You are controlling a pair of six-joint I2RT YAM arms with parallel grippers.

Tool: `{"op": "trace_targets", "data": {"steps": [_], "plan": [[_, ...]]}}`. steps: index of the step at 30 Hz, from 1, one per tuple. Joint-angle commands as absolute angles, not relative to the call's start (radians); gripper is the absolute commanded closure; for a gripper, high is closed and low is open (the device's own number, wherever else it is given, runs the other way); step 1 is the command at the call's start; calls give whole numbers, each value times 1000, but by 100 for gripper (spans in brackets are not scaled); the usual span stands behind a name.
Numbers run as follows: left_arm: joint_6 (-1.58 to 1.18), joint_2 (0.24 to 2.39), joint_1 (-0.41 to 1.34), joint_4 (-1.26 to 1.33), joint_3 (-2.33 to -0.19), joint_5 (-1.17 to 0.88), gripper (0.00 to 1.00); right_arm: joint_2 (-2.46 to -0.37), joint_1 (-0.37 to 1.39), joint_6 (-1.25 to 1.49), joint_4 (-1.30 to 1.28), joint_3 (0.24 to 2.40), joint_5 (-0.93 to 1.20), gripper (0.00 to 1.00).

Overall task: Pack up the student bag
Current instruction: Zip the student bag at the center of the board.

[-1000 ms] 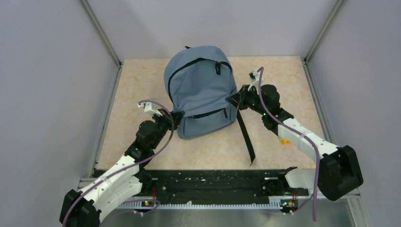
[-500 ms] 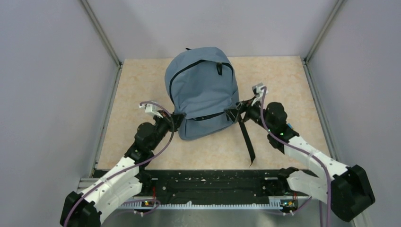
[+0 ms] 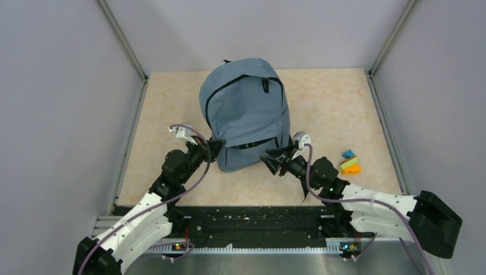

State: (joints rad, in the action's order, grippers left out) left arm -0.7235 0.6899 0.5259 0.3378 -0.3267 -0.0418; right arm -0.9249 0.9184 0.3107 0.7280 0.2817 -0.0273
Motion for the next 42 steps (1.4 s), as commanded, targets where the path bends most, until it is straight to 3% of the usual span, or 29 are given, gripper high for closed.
{"op": "trace_targets", "data": {"steps": [1,5,10,16,24,30,33,42], "plan": [[-732,638,531,445,-382,-98,100,-1046,980,303,987,320,-89,61],[-732,617,532,432,-382,-95,100,-1202,990,282,1052,376,-166,67],[-732,612,532,429,-379,-125,100,-1393,990,193,1167,429,-353,68],[-747,611,533,464,-368,-174,100,-1561,988,135,1195,511,-422,69],[-761,578,533,479,-367,-228,100,-1644,989,66,1211,556,-627,71],[-786,568,532,462,-353,-222,100,-1637,988,28,1237,578,-602,70],[-777,546,533,366,-353,-133,100,-1539,988,26,1199,558,-515,65],[-730,525,533,274,-347,-43,100,-1127,987,118,796,472,-372,33]]}}
